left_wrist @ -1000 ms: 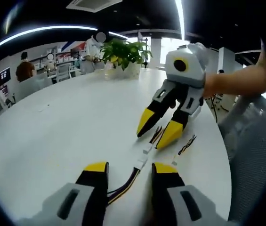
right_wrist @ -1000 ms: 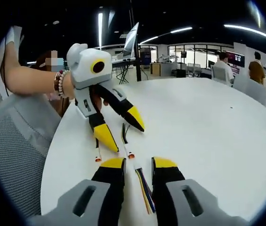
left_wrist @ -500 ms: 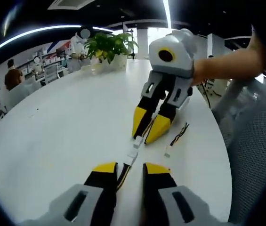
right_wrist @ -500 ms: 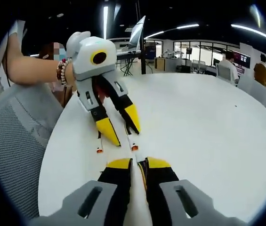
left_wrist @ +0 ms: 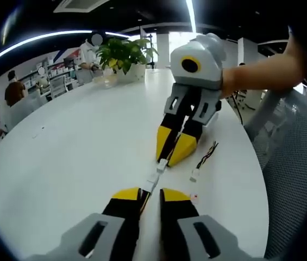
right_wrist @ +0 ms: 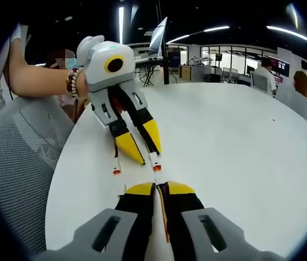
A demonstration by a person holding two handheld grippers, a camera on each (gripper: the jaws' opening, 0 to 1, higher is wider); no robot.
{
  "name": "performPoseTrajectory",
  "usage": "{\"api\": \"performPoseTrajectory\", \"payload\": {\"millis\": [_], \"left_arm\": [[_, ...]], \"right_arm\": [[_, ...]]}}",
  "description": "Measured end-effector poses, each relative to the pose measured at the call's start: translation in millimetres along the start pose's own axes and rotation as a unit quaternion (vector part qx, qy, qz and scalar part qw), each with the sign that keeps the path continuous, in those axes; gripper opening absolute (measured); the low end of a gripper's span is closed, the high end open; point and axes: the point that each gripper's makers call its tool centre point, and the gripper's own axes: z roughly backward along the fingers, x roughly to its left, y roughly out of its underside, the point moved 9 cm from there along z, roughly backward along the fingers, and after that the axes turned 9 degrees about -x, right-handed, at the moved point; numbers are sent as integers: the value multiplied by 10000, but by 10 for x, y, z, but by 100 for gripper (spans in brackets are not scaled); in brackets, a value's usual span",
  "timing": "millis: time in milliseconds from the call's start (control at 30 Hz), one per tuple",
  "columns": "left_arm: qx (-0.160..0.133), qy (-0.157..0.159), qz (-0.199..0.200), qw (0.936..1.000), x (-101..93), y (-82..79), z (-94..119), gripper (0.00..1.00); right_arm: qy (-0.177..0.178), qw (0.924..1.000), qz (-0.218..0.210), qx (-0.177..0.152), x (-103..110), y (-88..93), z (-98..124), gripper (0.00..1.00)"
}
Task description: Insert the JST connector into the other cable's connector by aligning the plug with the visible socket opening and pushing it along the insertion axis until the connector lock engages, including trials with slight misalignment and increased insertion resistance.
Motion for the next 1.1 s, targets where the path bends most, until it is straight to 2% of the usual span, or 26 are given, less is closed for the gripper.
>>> {"api": "performPoseTrajectory", "payload": {"millis": [367,733,900,1100], "left_arm": [[39,-78,-118,9999,10,3,3,1],[10,-70,-158,9999,14,-19,5,0],[304,-64,-693,9971,21,-104,50,0],[232,-19,-825,9963,-4,-178,63,0]], "right_arm": [[-45,9999,116,-42,26,-35,1,5],[-3,9998,144,-99,5,-84,25,5],[8,9986,521,-40,9,-178,37,5],[-32,9972,751,2,35,-248,34,5]]}}
